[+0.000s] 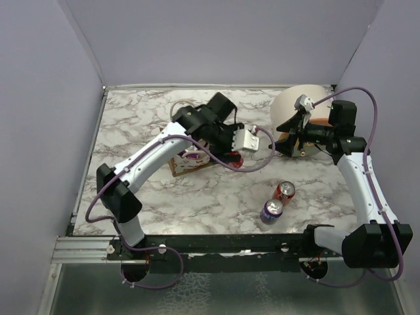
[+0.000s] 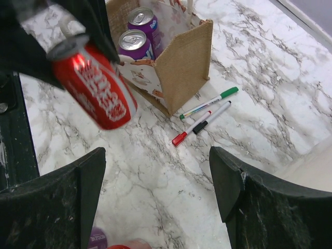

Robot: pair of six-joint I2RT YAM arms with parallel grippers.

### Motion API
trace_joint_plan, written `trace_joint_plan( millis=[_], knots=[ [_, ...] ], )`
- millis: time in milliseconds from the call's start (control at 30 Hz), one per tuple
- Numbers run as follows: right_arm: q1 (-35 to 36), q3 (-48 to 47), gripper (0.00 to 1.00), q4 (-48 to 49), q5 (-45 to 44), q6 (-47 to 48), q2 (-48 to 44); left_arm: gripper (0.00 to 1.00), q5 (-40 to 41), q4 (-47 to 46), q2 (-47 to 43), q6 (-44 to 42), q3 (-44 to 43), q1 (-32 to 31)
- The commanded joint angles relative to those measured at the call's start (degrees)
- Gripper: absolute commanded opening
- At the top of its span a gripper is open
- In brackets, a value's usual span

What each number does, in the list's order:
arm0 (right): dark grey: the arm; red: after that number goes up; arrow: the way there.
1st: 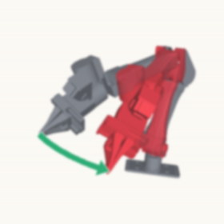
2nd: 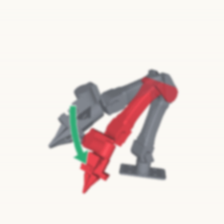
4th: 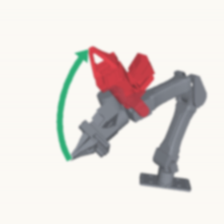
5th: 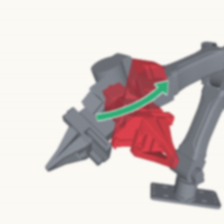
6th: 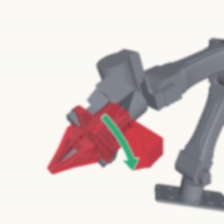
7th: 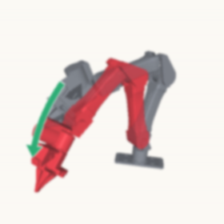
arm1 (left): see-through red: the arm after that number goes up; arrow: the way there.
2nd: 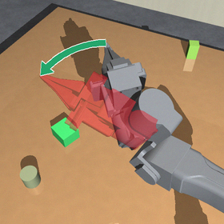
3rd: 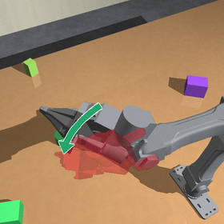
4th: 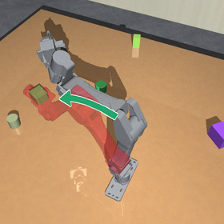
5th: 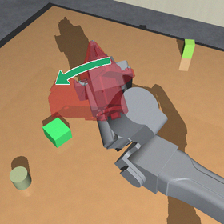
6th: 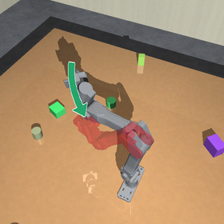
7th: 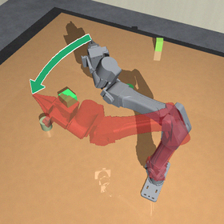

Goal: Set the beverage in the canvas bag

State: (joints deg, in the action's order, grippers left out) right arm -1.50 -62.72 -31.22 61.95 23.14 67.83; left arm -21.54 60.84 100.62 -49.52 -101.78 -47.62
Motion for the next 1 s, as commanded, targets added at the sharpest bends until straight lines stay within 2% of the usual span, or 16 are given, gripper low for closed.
trace_joint_plan(
  millis=[0, 200, 367, 700, 967],
  knots=[
    [-0.1, -1.8, 0.80, 1.5, 2.8, 1.3, 0.8, 0.33, -9.2, -2.5, -7.4, 4.3, -6.7, 6.7],
    [1.3, -3.5, 0.79, 2.7, 2.8, 0.5, 2.0, 0.30, -12.9, -3.6, -10.5, 9.9, -14.0, 12.8],
    [7.6, -5.6, 0.79, 1.7, -0.5, 3.1, 4.2, 0.30, -10.3, -6.3, -13.1, 14.8, -15.6, 18.1],
    [26.5, -14.6, 0.79, 0.2, -6.7, 8.0, 16.9, 0.26, -8.3, -10.8, -18.4, 18.0, -4.9, 27.7],
    [35.5, -22.1, 0.76, 0.6, -7.5, 8.5, 27.3, 0.25, -9.7, -13.8, -20.0, 18.1, 3.7, 32.6]
  ],
)
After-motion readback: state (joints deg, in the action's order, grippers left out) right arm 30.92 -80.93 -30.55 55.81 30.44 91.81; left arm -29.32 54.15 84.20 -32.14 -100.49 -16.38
